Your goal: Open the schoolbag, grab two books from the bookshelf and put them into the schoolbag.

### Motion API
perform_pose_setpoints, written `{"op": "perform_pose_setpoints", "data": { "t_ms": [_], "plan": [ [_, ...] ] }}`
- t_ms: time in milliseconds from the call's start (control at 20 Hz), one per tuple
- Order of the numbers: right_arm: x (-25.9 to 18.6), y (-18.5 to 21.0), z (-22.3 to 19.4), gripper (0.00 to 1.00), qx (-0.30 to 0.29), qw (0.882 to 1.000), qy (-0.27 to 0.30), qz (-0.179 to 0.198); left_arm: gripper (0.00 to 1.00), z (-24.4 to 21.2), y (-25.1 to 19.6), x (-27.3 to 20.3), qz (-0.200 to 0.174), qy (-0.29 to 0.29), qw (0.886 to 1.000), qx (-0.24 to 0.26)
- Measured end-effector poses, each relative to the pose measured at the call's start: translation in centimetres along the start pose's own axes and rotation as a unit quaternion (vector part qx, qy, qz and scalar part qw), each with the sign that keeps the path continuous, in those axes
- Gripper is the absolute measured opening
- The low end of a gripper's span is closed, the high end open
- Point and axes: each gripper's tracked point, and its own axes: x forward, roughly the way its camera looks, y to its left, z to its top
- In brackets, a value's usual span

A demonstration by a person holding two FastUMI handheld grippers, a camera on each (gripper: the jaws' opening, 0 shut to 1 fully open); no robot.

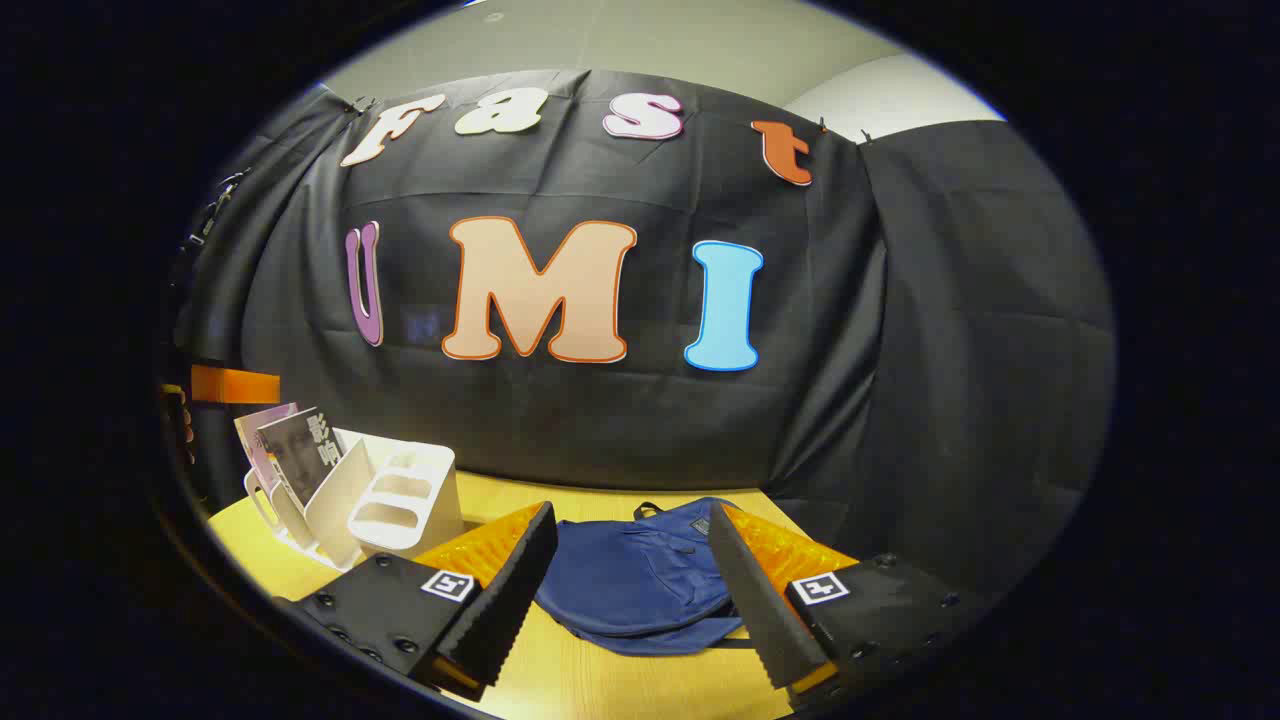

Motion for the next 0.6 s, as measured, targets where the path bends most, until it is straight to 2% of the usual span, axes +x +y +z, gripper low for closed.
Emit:
{"op": "perform_pose_setpoints", "data": {
  "t_ms": [50,100,200,250,300,600],
  "plan": [
    [-0.1,-0.2,0.0,0.98,-0.002,1.000,0.000,-0.001,0.95,-0.1,0.1,-0.1,0.002,0.001,1.000,0.000],
    [-0.1,-0.4,-0.2,0.98,-0.005,1.000,0.001,-0.002,0.92,-0.1,0.2,-0.1,0.004,0.002,1.000,0.002],
    [-0.1,-0.6,-0.6,0.98,-0.013,1.000,0.005,-0.003,0.95,-0.2,0.5,-0.3,0.009,0.004,1.000,0.006],
    [-0.1,-0.8,-0.8,0.94,-0.015,1.000,0.006,-0.003,0.95,-0.4,0.6,-0.3,0.011,0.005,1.000,0.006],
    [-0.1,-0.8,-0.9,0.98,-0.015,1.000,0.008,-0.003,0.95,-0.3,0.7,-0.4,0.012,0.005,1.000,0.006],
    [0.3,-0.7,-1.2,1.00,-0.012,1.000,0.011,0.002,0.95,-0.8,1.4,-0.5,0.027,0.009,1.000,0.004]
  ]
}}
